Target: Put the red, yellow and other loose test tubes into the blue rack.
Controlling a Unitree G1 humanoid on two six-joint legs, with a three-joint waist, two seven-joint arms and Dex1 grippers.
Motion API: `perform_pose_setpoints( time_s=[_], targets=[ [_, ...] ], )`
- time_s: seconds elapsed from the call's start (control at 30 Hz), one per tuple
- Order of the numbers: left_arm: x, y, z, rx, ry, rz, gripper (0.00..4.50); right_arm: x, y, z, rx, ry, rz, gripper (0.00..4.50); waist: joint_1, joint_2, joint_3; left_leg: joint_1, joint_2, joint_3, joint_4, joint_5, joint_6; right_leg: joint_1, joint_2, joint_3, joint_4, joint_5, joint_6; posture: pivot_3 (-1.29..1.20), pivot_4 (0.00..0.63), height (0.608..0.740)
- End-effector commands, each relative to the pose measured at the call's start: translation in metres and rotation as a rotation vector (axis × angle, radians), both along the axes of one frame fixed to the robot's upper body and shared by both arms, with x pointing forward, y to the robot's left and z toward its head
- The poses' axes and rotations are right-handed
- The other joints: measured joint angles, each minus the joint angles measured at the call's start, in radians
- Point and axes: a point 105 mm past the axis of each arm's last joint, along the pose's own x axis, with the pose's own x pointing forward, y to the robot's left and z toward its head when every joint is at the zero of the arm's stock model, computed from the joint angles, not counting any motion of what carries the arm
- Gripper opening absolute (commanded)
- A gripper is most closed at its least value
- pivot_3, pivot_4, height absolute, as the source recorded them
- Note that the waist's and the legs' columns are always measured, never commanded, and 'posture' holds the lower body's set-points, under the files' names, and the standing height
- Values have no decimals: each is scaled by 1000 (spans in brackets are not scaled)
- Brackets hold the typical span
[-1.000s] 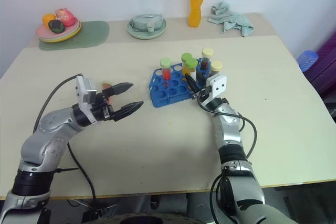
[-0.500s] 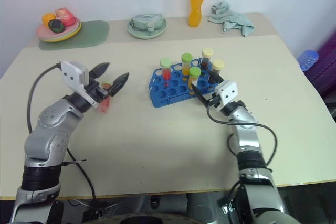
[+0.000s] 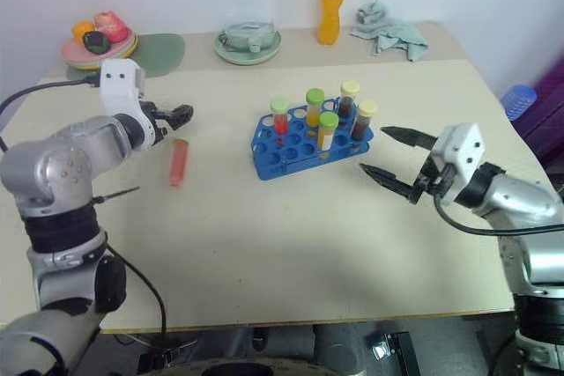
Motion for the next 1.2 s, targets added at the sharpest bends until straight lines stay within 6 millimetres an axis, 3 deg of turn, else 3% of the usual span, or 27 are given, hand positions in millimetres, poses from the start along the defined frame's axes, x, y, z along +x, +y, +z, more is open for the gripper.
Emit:
perform_pose_setpoints(
  time_s=[0.03,0.17,0.33,0.53,0.9,1.0,1.17,1.2],
  targets=[
    [1,11,-5,-39,129,37,4040,-3,10,21,-17,-74,58,3698,2,-1,0,0,0,0,0,0,0,0,0,0,0,0,0,0,150,740],
    [7,15,-15,-28,192,97,4040,-3,18,22,-40,-89,93,3698,6,-4,2,0,0,1,0,0,0,0,-1,0,0,0,0,0,150,740],
    [14,5,-33,-41,286,131,4040,-3,23,16,-73,-84,118,3698,11,-5,3,0,0,1,1,0,0,1,-1,0,-1,1,1,0,150,740],
    [25,-5,-39,-84,394,165,4040,-4,24,18,-58,-95,110,3698,4,-7,4,-1,0,1,2,-1,-2,0,-1,0,-1,1,2,0,150,740],
    [29,3,-42,-55,541,190,4040,-8,26,12,-48,-76,109,3698,5,-7,4,-1,0,2,2,-2,-3,0,-1,1,0,2,2,0,150,740],
    [30,0,-41,-54,562,166,3218,-8,27,10,-47,-73,109,3761,6,-7,4,-1,0,2,2,-2,-3,0,-1,1,0,2,3,0,150,740],
    [29,-1,-43,-41,586,146,853,-8,27,7,-44,-52,105,3761,4,-7,4,-1,0,2,2,-2,-3,-1,-1,1,0,2,3,0,150,740],
    [29,-1,-43,-42,594,142,772,-8,27,7,-44,-50,105,3761,3,-7,4,-1,0,2,2,-2,-3,-1,-1,1,0,2,3,0,150,740]
  ],
)
